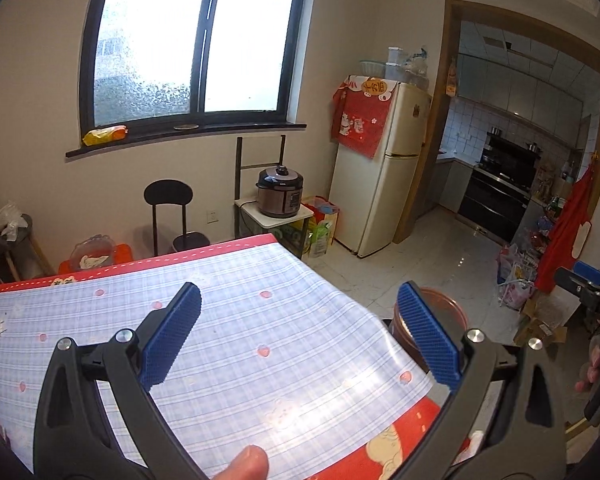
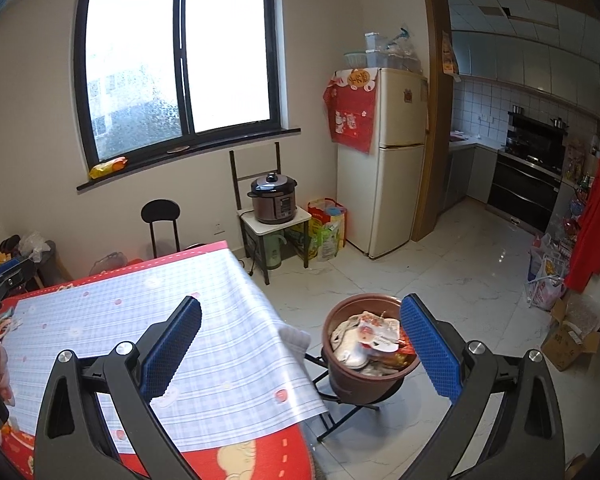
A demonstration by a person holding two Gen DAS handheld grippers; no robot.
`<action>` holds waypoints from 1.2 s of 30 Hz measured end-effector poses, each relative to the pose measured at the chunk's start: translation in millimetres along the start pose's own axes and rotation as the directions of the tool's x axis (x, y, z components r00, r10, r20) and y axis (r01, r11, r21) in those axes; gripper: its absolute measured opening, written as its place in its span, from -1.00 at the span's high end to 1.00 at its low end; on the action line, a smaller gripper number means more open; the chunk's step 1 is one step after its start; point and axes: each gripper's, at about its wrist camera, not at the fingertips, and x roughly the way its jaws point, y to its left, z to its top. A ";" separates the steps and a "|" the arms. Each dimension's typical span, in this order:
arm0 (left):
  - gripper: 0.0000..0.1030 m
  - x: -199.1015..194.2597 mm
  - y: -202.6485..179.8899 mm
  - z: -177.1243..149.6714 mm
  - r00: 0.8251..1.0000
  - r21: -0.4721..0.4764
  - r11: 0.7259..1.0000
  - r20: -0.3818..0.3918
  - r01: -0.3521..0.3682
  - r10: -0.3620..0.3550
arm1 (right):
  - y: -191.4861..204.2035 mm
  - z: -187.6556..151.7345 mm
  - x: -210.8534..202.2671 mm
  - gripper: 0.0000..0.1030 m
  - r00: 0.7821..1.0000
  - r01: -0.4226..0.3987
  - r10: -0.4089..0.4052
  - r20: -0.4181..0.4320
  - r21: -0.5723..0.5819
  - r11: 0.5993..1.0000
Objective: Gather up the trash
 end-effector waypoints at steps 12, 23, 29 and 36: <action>-0.89 -34.8 39.6 -6.3 0.999 0.007 0.999 0.017 -0.048 0.047 | 42.2 -5.7 -13.9 -0.90 1.000 -0.003 0.003 0.012 -0.009 1.000; -0.89 -40.7 52.1 -3.7 0.999 0.020 0.999 0.018 -0.044 0.044 | 58.9 -5.4 -17.8 -0.90 1.000 0.003 -0.003 0.016 -0.010 1.000; -0.89 -38.7 50.9 -2.2 0.999 0.025 0.999 0.015 -0.035 0.034 | 60.8 -6.8 -21.5 -0.90 1.000 0.011 -0.011 0.016 -0.007 1.000; -0.89 -40.7 52.1 -4.3 1.000 0.025 0.999 0.015 -0.026 0.026 | 56.8 -8.2 -26.5 -0.90 1.000 0.026 -0.026 0.016 0.000 1.000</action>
